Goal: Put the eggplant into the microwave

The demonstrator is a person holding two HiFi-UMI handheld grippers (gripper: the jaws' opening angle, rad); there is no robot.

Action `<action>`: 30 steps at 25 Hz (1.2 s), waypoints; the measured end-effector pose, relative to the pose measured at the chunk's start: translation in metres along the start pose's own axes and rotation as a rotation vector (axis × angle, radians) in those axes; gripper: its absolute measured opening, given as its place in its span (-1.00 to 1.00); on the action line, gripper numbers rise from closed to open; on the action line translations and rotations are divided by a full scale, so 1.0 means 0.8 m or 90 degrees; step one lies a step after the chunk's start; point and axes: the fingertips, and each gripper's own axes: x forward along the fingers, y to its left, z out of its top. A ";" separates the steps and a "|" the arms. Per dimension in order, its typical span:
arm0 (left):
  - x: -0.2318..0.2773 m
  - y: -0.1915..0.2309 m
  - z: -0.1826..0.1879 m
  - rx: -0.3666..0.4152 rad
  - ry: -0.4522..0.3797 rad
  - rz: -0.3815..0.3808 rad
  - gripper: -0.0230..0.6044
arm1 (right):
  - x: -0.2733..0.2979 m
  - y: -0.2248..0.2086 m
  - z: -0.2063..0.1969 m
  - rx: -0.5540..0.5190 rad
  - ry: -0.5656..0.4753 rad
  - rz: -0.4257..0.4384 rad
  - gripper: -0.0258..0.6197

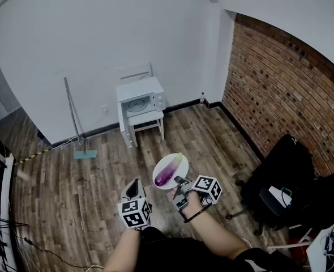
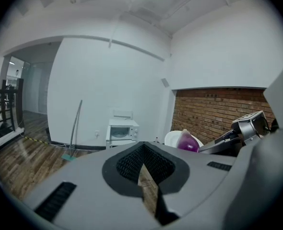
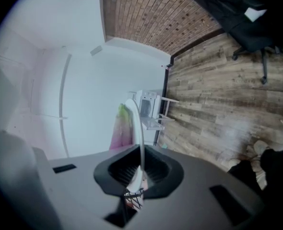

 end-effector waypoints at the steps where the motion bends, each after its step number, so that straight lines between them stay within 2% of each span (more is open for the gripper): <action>1: 0.005 -0.002 0.002 0.001 0.000 0.000 -0.94 | 0.003 0.001 0.003 0.000 0.002 0.000 -0.84; 6: 0.043 -0.001 0.006 0.005 0.000 -0.001 -0.94 | 0.033 0.006 0.024 0.008 0.009 0.013 -0.84; 11: 0.110 0.017 0.005 -0.008 0.015 -0.004 -0.94 | 0.084 0.011 0.060 0.011 0.006 0.008 -0.84; 15: 0.182 0.029 0.036 0.033 0.005 -0.013 -0.94 | 0.142 0.030 0.094 0.003 0.009 -0.003 -0.84; 19: 0.255 0.045 0.074 0.016 0.005 -0.035 -0.94 | 0.202 0.060 0.131 0.007 0.008 -0.002 -0.84; 24: 0.333 0.082 0.117 0.020 0.005 -0.044 -0.94 | 0.279 0.098 0.172 0.010 -0.007 0.007 -0.84; 30: 0.410 0.127 0.140 0.015 0.018 -0.050 -0.94 | 0.367 0.129 0.196 0.015 -0.007 0.012 -0.84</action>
